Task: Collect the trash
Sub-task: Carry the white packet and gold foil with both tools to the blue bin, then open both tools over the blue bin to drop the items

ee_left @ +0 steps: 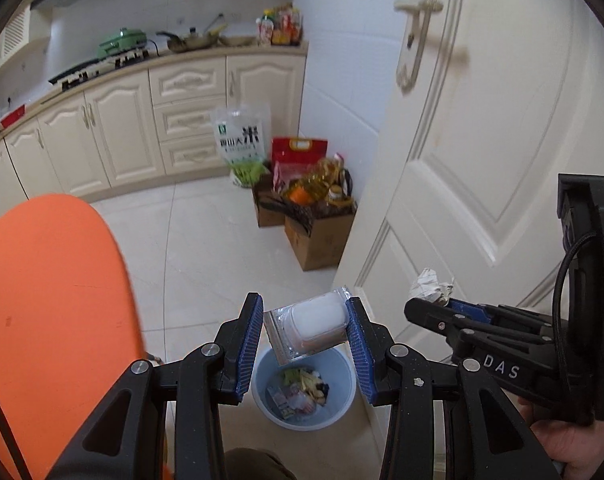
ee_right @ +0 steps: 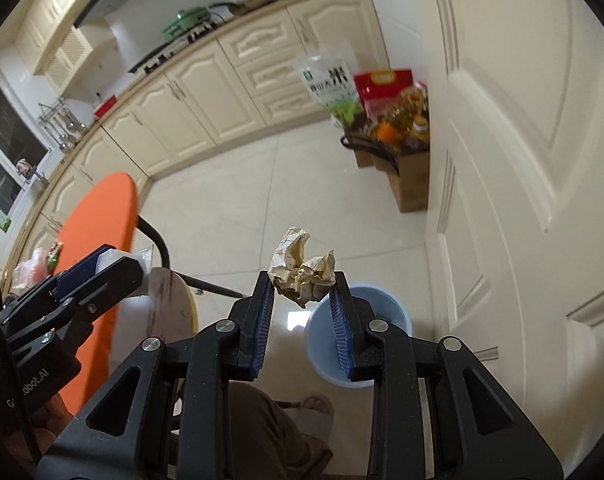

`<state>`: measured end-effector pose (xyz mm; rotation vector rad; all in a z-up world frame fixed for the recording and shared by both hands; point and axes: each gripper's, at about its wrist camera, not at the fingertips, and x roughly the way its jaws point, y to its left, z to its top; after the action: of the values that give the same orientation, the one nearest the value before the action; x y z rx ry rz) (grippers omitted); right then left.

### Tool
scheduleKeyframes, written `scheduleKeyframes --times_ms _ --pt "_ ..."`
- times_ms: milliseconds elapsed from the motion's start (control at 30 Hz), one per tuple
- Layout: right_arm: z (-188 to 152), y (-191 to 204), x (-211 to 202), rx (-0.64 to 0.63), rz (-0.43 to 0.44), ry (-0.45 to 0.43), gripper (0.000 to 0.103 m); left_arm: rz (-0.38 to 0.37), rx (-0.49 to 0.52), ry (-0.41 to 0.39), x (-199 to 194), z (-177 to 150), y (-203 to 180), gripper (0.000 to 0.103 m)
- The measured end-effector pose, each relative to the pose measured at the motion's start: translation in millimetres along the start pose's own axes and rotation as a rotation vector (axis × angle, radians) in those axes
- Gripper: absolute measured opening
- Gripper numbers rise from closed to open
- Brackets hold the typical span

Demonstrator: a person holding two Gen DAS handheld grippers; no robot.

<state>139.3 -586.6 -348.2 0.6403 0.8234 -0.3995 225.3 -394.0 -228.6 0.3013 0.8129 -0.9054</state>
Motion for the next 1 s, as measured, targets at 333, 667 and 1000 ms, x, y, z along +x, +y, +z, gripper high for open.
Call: scheduleKeyframes --times_ms 333,667,1000 --pt "-6.2 -30.9 58.3 0.060 -0.003 0.112 0.027 0.004 0.015 0.140 96.3 44.4 -7.3 0.038" --pt "-7.4 -44.0 77.9 0.098 -0.024 0.152 0.053 0.050 0.032 0.168 128.5 66.2 -20.3 0.077" --pt "-4.5 -43.4 62.4 0.130 -0.076 0.114 0.103 0.069 0.053 0.095 89.5 48.4 -31.2 0.095"
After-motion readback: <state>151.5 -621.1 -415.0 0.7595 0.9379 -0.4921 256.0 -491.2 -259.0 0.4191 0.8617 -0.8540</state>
